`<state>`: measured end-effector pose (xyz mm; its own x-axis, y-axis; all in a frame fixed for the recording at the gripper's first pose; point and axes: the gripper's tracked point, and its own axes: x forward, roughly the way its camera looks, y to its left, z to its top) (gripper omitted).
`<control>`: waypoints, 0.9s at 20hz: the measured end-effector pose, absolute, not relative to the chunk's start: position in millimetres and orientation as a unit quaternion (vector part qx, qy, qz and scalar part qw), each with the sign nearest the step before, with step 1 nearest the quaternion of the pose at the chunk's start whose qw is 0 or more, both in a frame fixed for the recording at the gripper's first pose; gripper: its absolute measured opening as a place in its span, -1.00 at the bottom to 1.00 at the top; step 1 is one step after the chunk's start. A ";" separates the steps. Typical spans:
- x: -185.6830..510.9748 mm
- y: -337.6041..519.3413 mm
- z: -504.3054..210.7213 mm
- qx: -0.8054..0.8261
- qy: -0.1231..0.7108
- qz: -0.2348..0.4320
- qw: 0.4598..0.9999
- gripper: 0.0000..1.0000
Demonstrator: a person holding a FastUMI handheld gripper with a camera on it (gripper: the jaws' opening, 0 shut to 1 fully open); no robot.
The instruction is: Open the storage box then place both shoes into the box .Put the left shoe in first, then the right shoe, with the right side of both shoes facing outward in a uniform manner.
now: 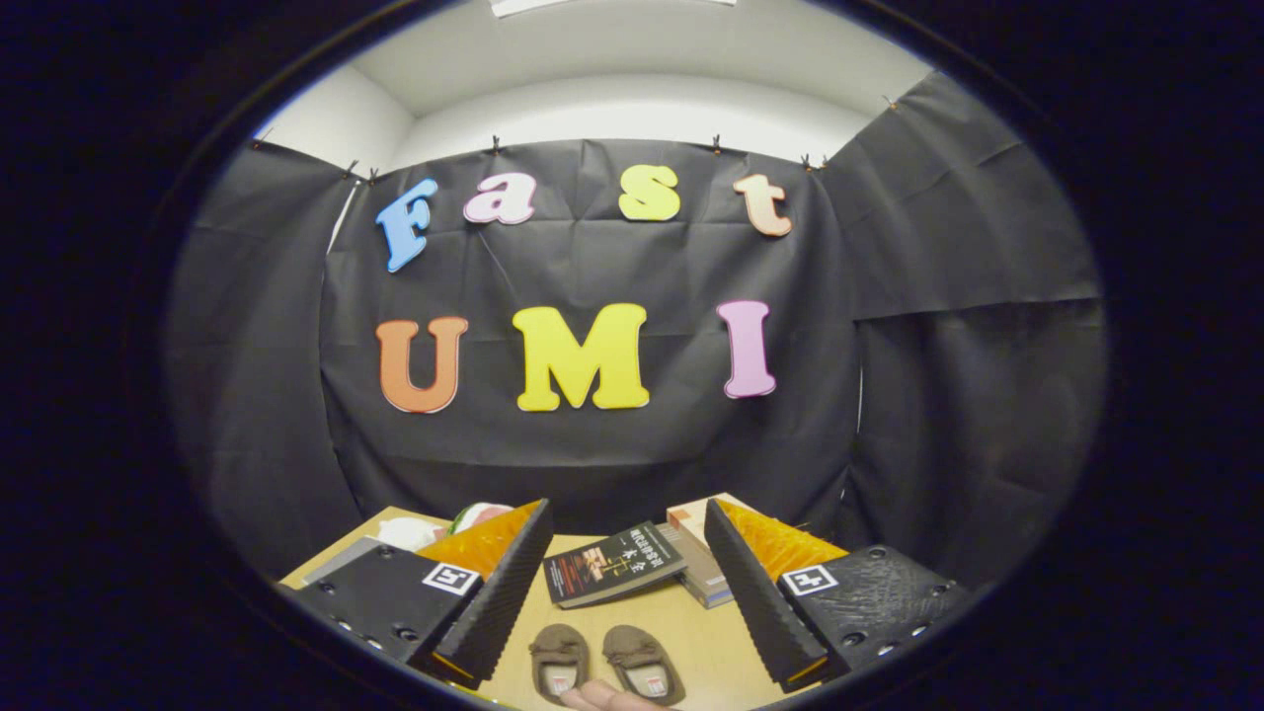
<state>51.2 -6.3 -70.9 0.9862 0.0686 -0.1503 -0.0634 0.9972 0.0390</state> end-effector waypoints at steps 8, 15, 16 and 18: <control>82.8 93.6 -193.9 0.084 0.246 0.145 0.955 0.91; 92.3 203.7 -291.4 0.127 0.400 0.251 0.872 0.92; 94.4 212.9 -299.4 0.134 0.412 0.260 0.863 0.92; 97.9 233.1 -310.5 0.153 0.432 0.285 0.842 0.92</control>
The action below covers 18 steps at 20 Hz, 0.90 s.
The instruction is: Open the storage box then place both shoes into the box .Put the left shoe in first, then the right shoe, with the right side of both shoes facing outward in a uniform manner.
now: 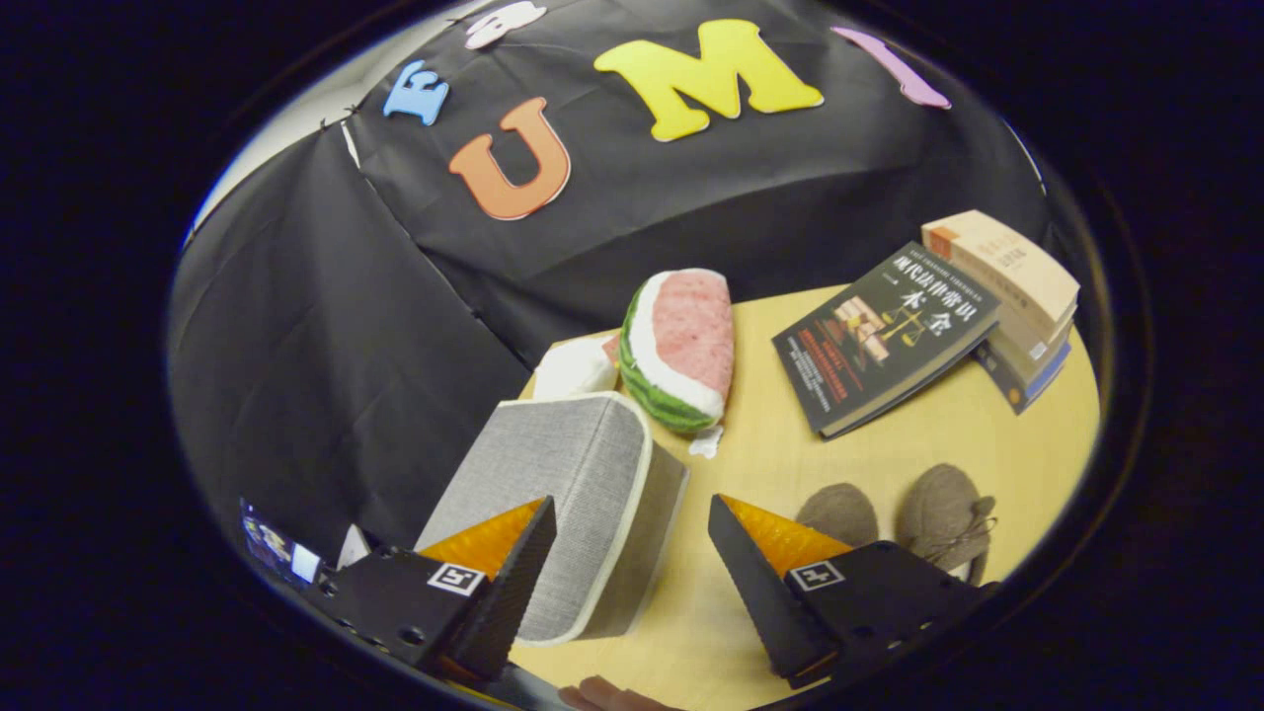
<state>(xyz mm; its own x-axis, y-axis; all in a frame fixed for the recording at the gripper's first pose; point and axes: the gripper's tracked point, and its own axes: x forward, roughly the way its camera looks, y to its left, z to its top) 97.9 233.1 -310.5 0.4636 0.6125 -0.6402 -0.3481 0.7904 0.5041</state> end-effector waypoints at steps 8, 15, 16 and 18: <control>87.7 265.1 -358.0 0.219 0.516 0.317 0.765 0.90; 83.1 280.8 -351.9 0.320 0.558 0.289 0.710 0.00; 82.9 285.6 -347.0 0.324 0.556 0.294 0.707 -0.26; 83.7 283.3 -342.6 0.289 0.554 0.291 0.724 -0.79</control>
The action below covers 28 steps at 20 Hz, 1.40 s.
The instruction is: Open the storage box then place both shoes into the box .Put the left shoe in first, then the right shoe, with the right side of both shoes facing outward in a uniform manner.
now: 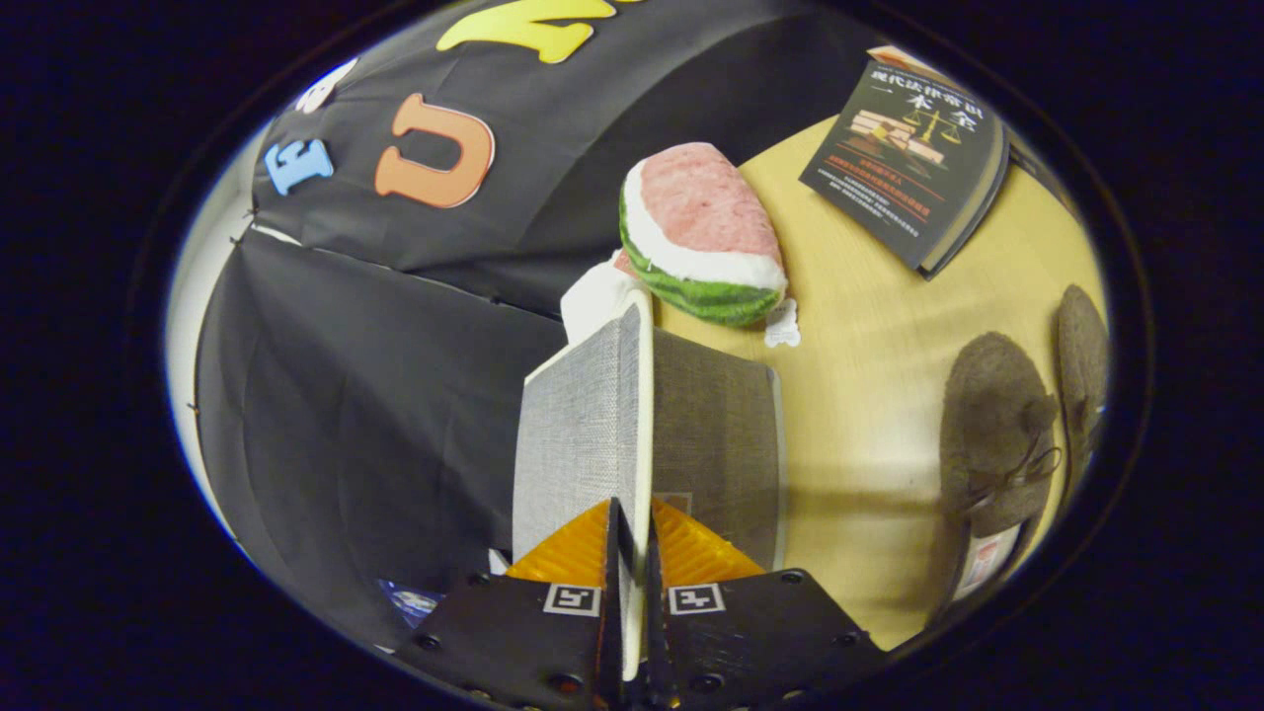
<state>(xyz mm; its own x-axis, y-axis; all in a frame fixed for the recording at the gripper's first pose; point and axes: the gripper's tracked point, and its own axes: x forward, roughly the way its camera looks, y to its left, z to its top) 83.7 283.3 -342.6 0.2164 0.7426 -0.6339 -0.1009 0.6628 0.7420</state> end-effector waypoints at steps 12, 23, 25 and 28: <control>69.1 331.2 -227.3 0.245 0.514 0.340 0.749 -0.99; 56.6 449.6 -182.3 0.245 0.520 0.363 0.733 -0.99; 54.0 469.9 -180.5 0.240 0.522 0.368 0.731 -0.91; 58.0 490.6 -183.5 0.226 0.522 0.369 0.735 -0.73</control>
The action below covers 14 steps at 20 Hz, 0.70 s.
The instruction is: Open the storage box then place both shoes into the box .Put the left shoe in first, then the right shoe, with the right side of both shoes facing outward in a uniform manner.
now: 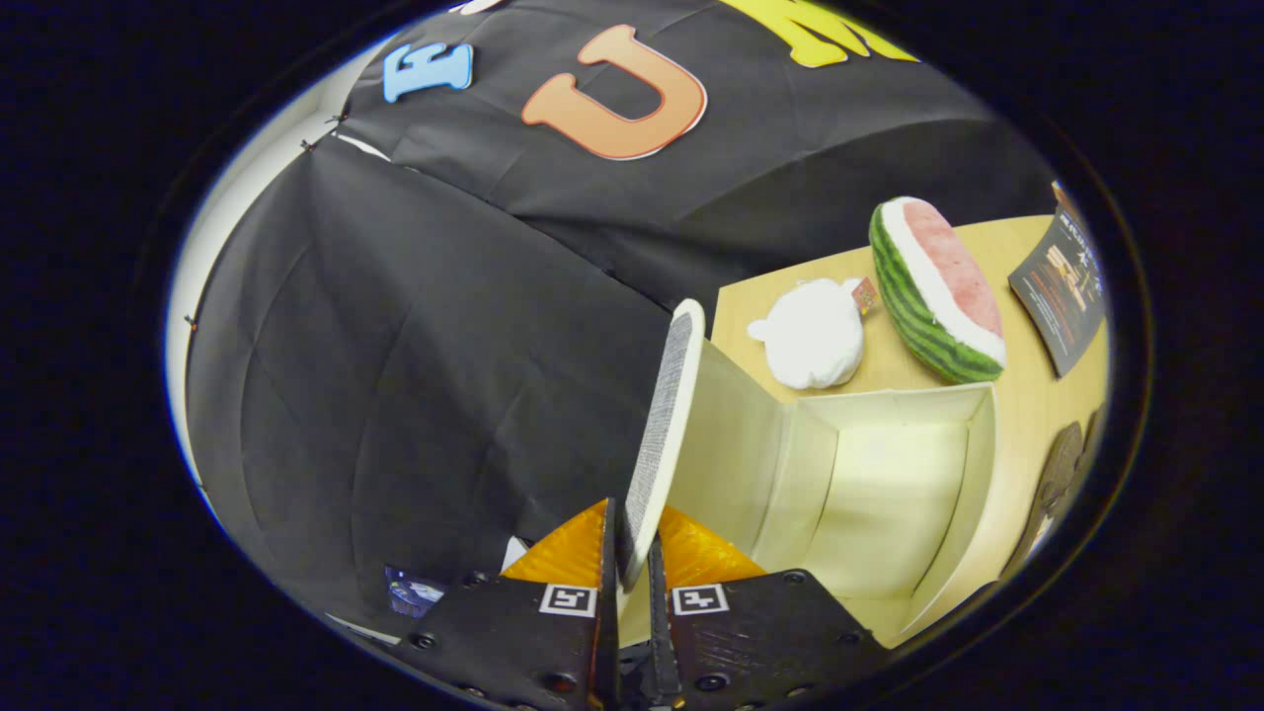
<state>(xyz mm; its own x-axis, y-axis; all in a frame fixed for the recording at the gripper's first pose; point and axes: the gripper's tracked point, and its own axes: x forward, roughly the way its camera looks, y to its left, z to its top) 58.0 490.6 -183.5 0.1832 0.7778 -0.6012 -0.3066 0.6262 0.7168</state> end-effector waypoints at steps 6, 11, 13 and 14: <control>62.1 488.1 -187.3 0.246 0.531 0.355 0.729 0.76; 72.3 454.2 -192.5 0.232 0.537 0.331 0.740 0.91; 72.6 440.1 -190.5 0.211 0.527 0.347 0.746 0.92; 75.0 429.0 -189.2 0.198 0.518 0.348 0.756 0.92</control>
<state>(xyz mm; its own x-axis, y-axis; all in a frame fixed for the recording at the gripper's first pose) 75.0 429.0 -189.2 0.2210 0.7310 -0.6456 -0.3205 0.6796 0.6598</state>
